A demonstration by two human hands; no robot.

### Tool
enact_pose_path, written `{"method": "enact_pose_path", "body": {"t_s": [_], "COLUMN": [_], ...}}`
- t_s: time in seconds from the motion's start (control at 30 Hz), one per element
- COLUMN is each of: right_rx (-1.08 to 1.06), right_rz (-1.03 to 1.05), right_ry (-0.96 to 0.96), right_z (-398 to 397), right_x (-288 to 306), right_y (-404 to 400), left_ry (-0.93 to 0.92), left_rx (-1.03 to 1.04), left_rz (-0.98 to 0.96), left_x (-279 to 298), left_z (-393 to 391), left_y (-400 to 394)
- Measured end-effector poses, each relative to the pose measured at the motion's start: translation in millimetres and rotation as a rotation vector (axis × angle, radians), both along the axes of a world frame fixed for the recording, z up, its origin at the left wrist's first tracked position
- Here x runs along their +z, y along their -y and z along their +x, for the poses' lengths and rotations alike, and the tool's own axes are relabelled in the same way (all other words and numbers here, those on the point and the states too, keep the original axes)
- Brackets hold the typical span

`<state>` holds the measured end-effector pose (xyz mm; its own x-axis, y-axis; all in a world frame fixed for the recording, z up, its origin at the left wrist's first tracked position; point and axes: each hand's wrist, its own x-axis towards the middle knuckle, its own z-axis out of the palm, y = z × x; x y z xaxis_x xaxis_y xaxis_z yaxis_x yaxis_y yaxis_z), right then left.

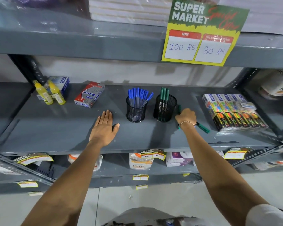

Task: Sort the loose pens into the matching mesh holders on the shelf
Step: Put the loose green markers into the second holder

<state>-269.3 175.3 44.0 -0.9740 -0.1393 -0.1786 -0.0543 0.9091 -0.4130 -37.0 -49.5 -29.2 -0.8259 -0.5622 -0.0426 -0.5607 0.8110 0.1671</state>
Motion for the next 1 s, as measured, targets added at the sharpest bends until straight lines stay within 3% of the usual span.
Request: {"method": "enact_pose_path", "body": {"t_s": [0.27,0.53,0.73,1.0], "right_rx": [-0.162,-0.065,0.156,0.136], "right_rz": [-0.254,-0.611,-0.493,-0.332], "right_ry": [-0.017,-0.348,-0.167,-0.094], "right_z": [-6.7,-12.9,9.1,12.1], "right_x": [7.0,72.8,65.2,51.7], "right_y": [-3.1,4.0,21.8,26.6], "left_ry": [0.009,0.0,-0.005,-0.007], "left_rx": [0.002,0.002,0.004,-0.002], "left_rz": [-0.006,-0.004,0.008,0.006], "left_x": [-0.9,-1.7,-0.8,-2.0], "left_z": [0.4,-0.4,0.0,0.6], "left_y": [0.8,0.9,0.8,2.6]}}
